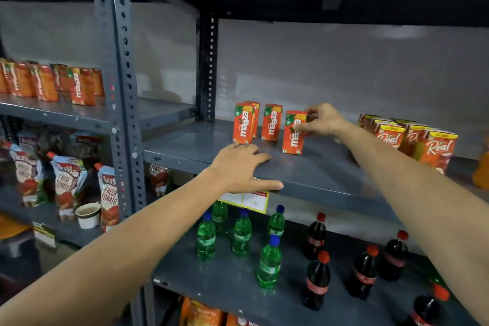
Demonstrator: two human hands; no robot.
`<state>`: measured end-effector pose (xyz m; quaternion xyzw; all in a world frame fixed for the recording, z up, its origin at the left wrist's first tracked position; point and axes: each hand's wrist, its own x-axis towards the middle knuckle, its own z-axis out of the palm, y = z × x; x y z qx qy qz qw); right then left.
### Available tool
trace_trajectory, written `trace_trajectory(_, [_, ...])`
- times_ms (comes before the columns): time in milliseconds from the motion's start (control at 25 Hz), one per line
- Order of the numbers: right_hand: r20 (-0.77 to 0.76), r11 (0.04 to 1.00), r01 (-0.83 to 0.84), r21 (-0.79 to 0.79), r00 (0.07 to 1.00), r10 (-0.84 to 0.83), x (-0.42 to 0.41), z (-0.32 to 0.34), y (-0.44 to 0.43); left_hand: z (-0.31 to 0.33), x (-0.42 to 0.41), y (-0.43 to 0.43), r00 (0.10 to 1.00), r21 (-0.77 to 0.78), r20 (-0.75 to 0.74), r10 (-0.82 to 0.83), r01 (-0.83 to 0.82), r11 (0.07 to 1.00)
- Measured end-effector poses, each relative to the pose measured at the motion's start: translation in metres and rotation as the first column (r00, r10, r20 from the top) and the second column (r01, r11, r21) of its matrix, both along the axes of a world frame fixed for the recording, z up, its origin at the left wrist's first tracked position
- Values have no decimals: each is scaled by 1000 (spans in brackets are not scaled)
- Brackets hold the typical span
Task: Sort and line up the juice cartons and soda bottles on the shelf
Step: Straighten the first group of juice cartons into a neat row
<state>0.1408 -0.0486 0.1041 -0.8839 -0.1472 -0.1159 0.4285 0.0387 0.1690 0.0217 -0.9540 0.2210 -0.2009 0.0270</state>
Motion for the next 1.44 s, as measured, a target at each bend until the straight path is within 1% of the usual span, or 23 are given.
trace_trajectory(240, [43, 997, 12, 73, 999, -15, 11, -12, 49, -10, 5, 13, 998, -62, -13, -59, 58, 996])
trace_trajectory(320, [26, 996, 25, 91, 999, -28, 13, -12, 55, -9, 7, 14, 995, -88, -53, -82, 77, 993])
trace_trajectory(360, [10, 995, 30, 94, 999, -31, 12, -12, 56, -6, 8, 16, 989, -131, -97, -109, 96, 987])
trace_trajectory(440, [2, 995, 39, 88, 999, -39, 11, -11, 55, 3, 15, 25, 968, -287, -164, -189, 137, 948])
trace_trajectory(480, [27, 995, 48, 90, 998, -50, 10, -7, 53, 12, 21, 31, 965, -380, -151, -214, 143, 914])
trace_trajectory(520, [71, 993, 57, 100, 995, -64, 10, -2, 50, 22, 31, 38, 972, -463, -102, -212, 142, 875])
trace_trajectory(600, [119, 992, 55, 115, 990, -68, 8, 11, 44, 42, 57, 56, 991, -603, 11, -130, 110, 790])
trace_trajectory(640, [94, 990, 48, 132, 994, -61, 7, 15, 40, 50, 70, 64, 995, -678, 34, -90, 89, 730])
trace_trajectory(680, [44, 986, 41, 163, 998, -49, 7, 14, 39, 54, 83, 71, 998, -752, 22, -64, 59, 657])
trace_trajectory(720, [-11, 978, 41, 205, 999, -40, 9, 8, 38, 54, 95, 76, 998, -809, -19, -63, 21, 587])
trace_trajectory(760, [-58, 969, 45, 243, 998, -32, 10, -2, 39, 52, 105, 78, 994, -844, -76, -81, -21, 536])
trace_trajectory(880, [-139, 937, 53, 344, 990, -5, 17, -36, 43, 37, 125, 76, 960, -887, -208, -190, -103, 450])
trace_trajectory(1000, [-142, 909, 29, 416, 989, 34, 18, -43, 49, 35, 134, 73, 918, -943, -211, -336, -101, 316])
trace_trajectory(1040, [-143, 903, 20, 428, 989, 46, 19, -42, 50, 36, 136, 73, 911, -952, -203, -358, -97, 291])
trace_trajectory(1440, [-90, 897, -50, 440, 991, 100, 24, -46, 51, 41, 144, 72, 902, -938, -173, -396, -28, 346])
